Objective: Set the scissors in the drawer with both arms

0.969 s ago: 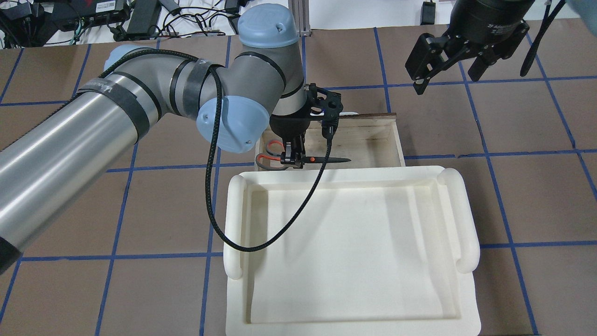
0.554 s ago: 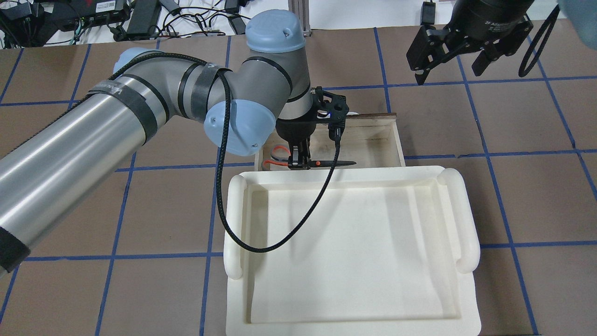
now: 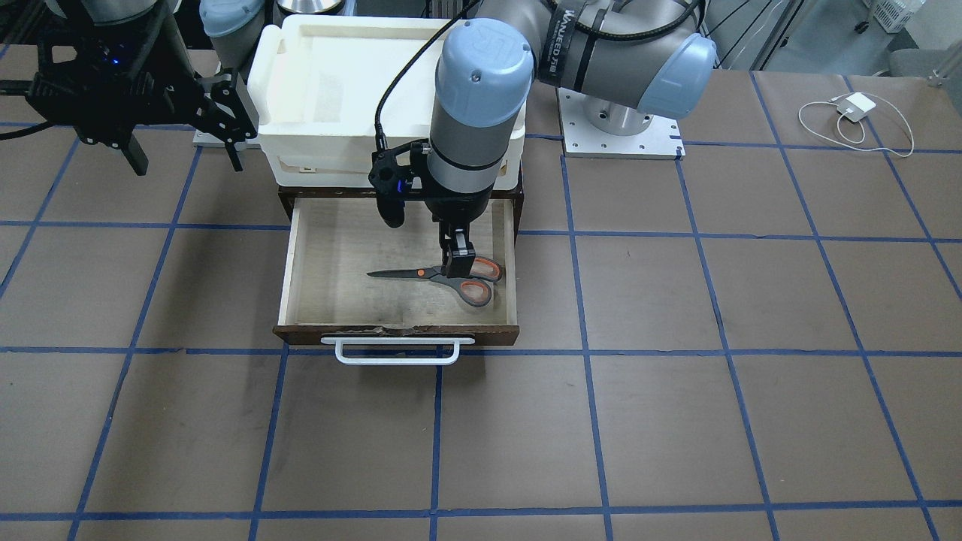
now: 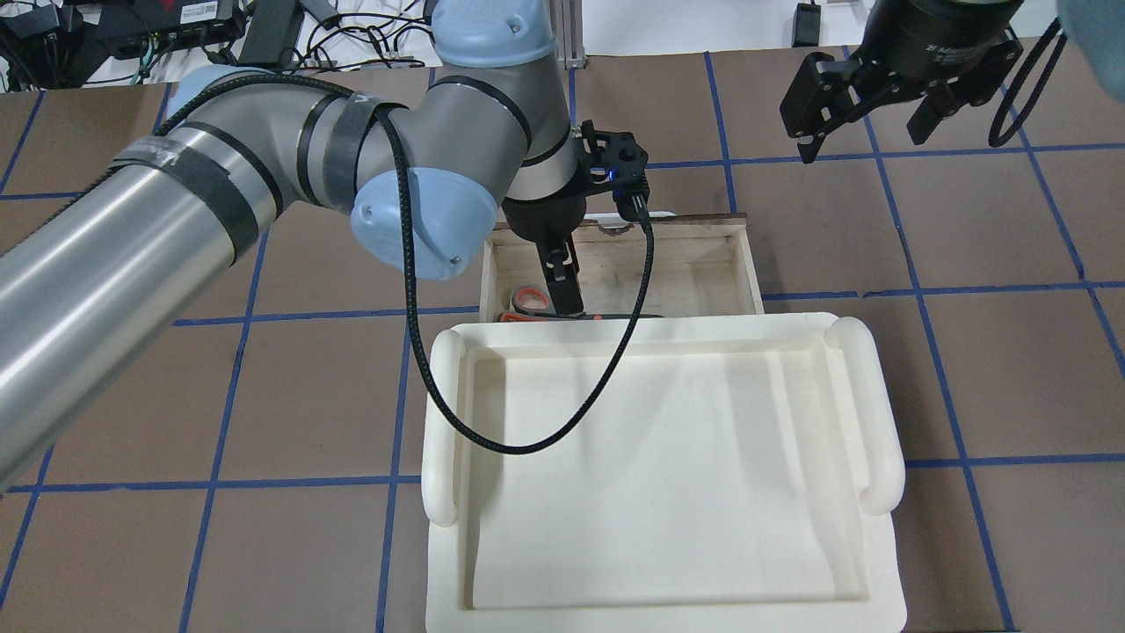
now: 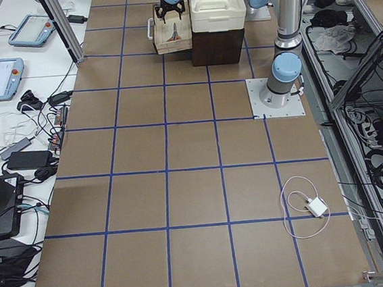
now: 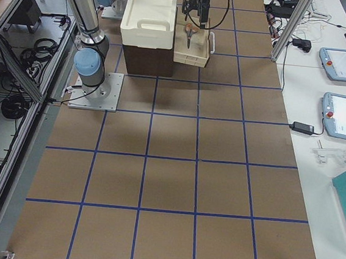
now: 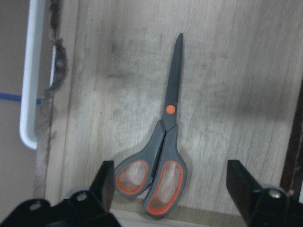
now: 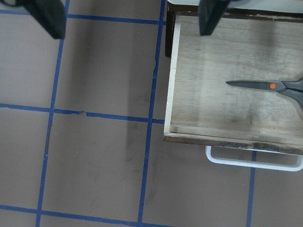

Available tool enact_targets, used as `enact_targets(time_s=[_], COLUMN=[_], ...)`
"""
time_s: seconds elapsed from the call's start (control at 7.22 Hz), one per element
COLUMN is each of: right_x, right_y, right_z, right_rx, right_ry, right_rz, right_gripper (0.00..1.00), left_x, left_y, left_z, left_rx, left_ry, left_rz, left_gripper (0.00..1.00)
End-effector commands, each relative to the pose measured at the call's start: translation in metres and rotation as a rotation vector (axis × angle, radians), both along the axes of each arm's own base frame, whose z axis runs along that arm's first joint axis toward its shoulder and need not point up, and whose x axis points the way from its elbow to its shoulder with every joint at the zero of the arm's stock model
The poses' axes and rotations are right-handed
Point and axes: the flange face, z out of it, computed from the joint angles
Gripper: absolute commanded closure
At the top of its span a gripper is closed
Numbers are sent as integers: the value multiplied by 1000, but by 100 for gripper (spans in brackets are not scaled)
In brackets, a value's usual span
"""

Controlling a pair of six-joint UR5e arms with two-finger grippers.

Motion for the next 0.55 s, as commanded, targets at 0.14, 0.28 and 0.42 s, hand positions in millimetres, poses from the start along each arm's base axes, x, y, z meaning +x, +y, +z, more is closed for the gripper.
enact_targets(time_s=[0.14,0.28,0.42], right_x=[2,2,2], right_y=[3,9,11], right_z=[2,6,8], right_rx=[-1,0,0], right_ry=[-11,-10,-18], right_rz=[-7,-17,-89], right_gripper=[0,0,0], left_x=[88,109,125], left_y=[-32,-29,-27], left_z=[70,92,101], left_rx=[-58,-72,-61], left_ry=[47,54,59], left_rz=[614,830,1004], left_gripper=[0,0,0])
